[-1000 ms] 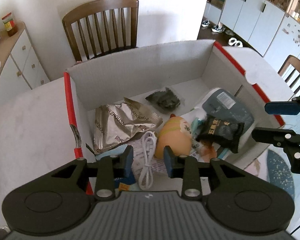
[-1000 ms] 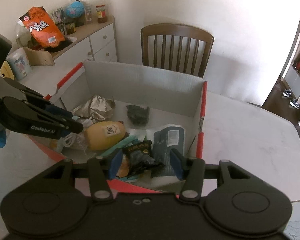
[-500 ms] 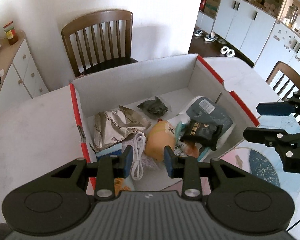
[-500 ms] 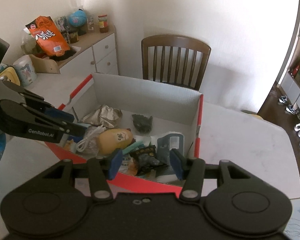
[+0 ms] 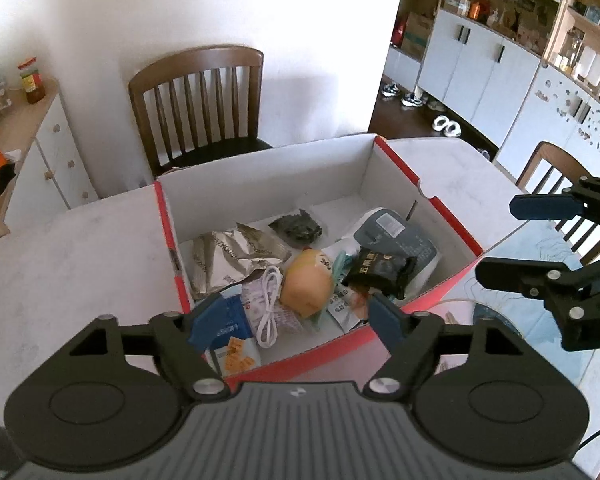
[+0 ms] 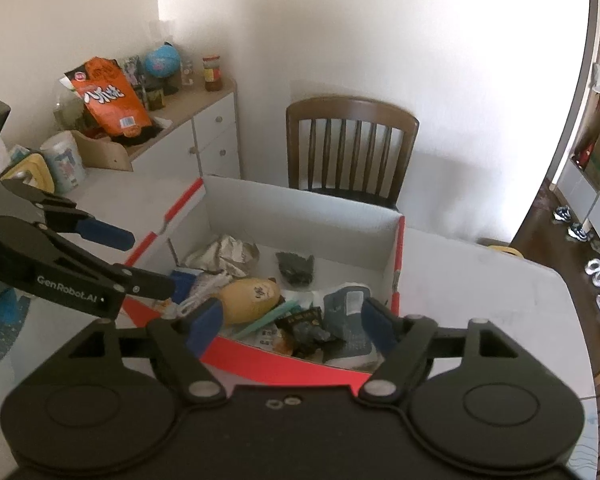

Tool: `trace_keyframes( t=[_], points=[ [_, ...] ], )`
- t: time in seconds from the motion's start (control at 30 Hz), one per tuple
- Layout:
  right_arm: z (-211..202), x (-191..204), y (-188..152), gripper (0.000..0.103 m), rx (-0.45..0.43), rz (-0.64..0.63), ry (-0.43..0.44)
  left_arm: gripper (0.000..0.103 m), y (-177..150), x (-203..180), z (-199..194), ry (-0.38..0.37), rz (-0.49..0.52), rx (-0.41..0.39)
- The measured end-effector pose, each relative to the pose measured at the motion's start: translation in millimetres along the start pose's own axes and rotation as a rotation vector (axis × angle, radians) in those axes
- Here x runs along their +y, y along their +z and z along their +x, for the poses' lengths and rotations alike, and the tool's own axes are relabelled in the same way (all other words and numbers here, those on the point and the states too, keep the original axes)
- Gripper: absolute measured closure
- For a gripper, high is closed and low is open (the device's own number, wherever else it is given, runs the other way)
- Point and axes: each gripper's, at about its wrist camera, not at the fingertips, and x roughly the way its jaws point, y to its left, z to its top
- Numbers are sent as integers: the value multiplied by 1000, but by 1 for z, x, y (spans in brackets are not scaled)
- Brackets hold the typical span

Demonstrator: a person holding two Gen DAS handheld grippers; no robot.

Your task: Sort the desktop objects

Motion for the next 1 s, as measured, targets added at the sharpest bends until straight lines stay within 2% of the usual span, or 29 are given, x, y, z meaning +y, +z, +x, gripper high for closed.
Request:
trace_keyframes(
  t=[0.1, 0.13, 0.23, 0.33, 0.47, 0.6, 0.8, 1.0],
  points=[
    [-7, 3, -1, 25, -14, -3, 4, 19, -5, 0, -7, 9, -7, -19],
    [-9, 3, -2, 22, -17, -1, 2, 15, -6, 0, -9, 11, -11, -27],
    [-13, 2, -5, 16, -30, 14, 0, 13, -11, -2, -16, 12, -8, -53],
    [-18, 1, -7, 11, -40, 33, -4, 0, -16, -4, -23, 24, -10, -76],
    [-27, 1, -11, 4, -66, 56, 6, 0, -23, -9, -32, 30, -13, -104],
    [-34, 5, -16, 2, -76, 56, 9, 0, -29, -17, -40, 42, 4, -127],
    [-41, 8, -23, 1, -79, 90, 27, 0, -39, -18, -44, 20, -19, -115],
    [-45, 12, -28, 1, -69, 95, 34, 0, -46, -21, -42, 44, -14, -89]
  ],
)
